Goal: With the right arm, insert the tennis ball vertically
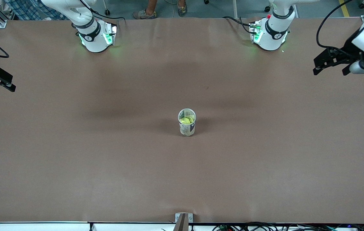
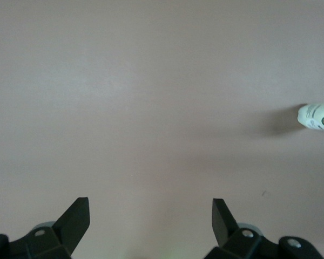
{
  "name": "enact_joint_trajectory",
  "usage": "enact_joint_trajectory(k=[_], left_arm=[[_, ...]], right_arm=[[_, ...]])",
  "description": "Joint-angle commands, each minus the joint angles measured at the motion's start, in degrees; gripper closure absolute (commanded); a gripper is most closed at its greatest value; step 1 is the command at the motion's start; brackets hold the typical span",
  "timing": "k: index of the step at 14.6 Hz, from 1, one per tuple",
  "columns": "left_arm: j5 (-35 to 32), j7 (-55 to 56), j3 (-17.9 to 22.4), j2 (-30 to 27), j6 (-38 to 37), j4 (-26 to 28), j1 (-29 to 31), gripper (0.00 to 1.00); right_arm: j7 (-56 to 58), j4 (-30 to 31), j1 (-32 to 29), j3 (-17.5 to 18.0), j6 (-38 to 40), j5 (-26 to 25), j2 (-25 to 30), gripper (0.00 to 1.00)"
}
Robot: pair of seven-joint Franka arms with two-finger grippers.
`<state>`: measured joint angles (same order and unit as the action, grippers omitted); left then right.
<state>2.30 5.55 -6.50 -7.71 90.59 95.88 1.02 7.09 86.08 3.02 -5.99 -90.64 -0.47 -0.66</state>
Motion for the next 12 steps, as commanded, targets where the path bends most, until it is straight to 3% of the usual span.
enact_joint_trajectory(k=[1,12], left_arm=[[-0.2,-0.5,0.5,-1.1,-1.1,-0.3,-0.7,0.0],[-2.1,-1.1,0.4,-1.7,-3.1,-0.4,-1.4,0.0]], right_arm=[[0.6,-0.4,-0.9,0.8,-0.2,-0.7,-0.1,0.0],[0.6,-0.4,-0.9,0.8,-0.2,-0.6,-0.1,0.0]])
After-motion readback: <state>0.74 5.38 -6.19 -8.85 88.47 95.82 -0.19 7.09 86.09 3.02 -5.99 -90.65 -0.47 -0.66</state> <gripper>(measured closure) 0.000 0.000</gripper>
